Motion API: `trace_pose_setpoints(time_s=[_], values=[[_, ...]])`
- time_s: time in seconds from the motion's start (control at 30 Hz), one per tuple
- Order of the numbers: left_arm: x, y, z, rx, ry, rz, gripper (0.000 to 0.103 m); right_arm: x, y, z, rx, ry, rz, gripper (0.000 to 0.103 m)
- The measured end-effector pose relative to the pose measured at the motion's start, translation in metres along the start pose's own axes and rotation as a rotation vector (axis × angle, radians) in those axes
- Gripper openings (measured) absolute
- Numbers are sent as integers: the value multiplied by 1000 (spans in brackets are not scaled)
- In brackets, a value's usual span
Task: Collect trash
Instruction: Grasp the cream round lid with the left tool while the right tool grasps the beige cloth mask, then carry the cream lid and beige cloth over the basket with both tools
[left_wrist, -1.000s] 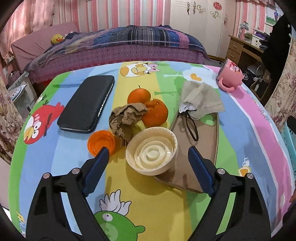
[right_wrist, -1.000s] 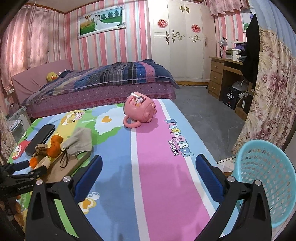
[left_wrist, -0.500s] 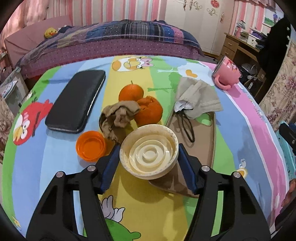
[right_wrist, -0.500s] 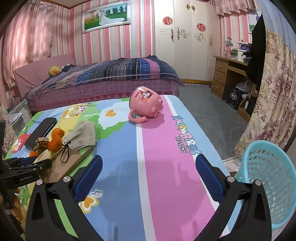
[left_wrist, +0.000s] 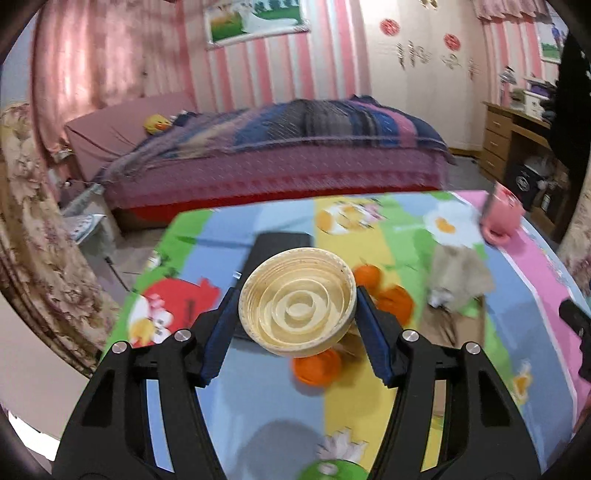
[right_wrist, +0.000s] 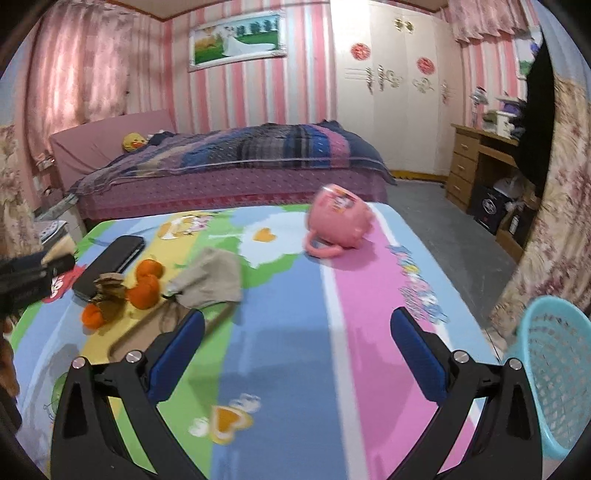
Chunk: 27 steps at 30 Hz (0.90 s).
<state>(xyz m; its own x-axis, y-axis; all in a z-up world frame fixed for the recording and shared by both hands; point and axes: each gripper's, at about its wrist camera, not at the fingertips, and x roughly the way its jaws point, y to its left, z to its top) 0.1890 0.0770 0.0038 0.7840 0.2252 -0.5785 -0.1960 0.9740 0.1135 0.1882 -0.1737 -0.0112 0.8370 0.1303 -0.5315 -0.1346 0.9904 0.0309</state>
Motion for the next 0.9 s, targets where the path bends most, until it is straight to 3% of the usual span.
trace_pose_setpoints(time_s=[0.17,0.57,0.6,0.67,0.77,0.8,0.87,0.9], values=[[5,30,10,-102,-17,-6,61,30,31,12,-62,12,40,98],[18,71,14,-224,-53,19,61,100,61,30,-69,119,84,95],[20,71,14,-227,-50,21,61,108,65,28,-85,149,88,93],[22,70,14,-231,-46,20,61,115,68,27,-101,181,102,76],[24,70,14,-237,-45,13,61,116,75,27,-127,179,108,59],[24,69,15,-236,-44,11,61,116,77,27,-137,176,106,58],[24,67,15,-232,-46,11,61,114,78,26,-142,167,106,38],[24,65,15,-228,-46,11,61,114,78,26,-140,164,102,33]])
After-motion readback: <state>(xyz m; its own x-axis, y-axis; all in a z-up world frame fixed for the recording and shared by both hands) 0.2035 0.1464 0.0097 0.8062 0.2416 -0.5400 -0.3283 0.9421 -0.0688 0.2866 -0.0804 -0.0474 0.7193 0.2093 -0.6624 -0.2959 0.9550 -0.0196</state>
